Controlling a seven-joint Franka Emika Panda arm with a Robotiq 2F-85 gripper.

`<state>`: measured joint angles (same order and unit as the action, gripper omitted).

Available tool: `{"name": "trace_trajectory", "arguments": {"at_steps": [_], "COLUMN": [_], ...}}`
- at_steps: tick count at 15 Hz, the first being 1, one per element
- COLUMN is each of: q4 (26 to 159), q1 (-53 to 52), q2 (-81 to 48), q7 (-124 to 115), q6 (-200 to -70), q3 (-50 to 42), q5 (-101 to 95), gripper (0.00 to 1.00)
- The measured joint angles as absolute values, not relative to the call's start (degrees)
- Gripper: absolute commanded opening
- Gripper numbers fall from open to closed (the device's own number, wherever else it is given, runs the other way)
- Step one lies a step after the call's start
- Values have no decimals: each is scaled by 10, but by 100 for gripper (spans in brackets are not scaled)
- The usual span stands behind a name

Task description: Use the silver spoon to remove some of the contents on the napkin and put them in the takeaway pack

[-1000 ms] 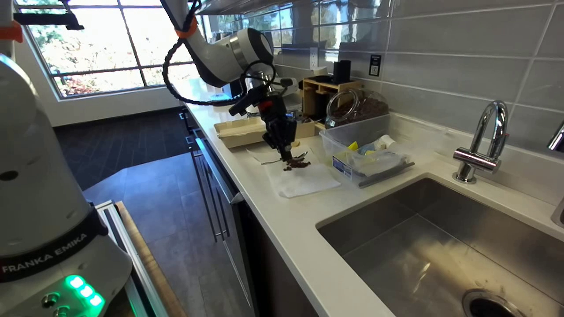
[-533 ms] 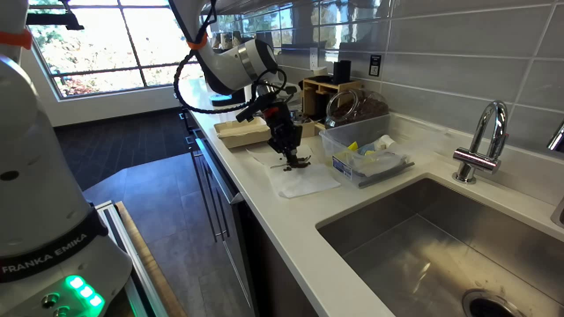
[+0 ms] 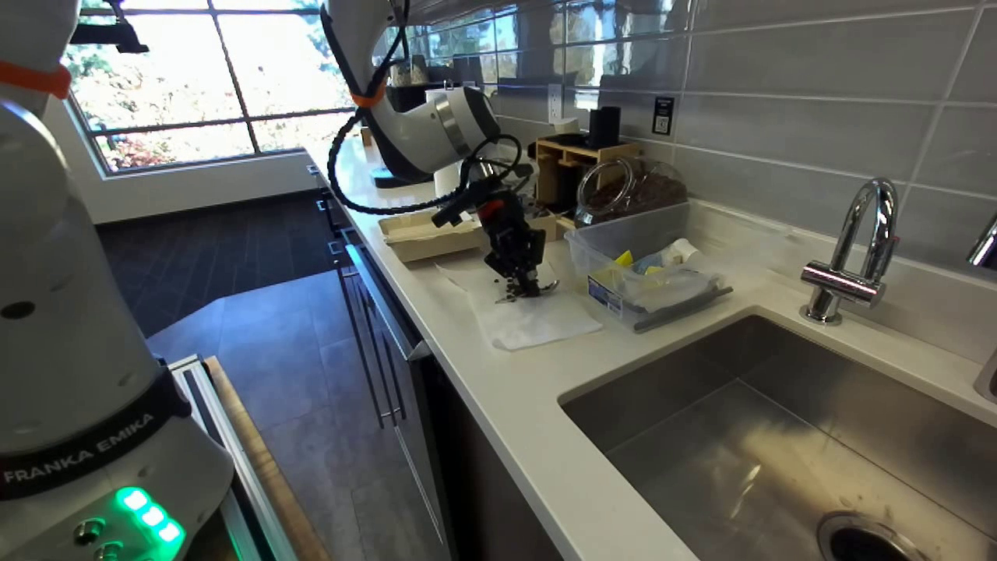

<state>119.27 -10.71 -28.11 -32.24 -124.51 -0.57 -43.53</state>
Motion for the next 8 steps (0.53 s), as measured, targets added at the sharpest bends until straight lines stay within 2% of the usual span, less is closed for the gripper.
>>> {"name": "trace_trajectory", "arguments": {"at_steps": [8], "q4": [1177], "q1": [-114], "q2": [-301], "q7": [-321], "q6": [-1244], "q3": [-9], "q5": [-437], "gripper": [2]}}
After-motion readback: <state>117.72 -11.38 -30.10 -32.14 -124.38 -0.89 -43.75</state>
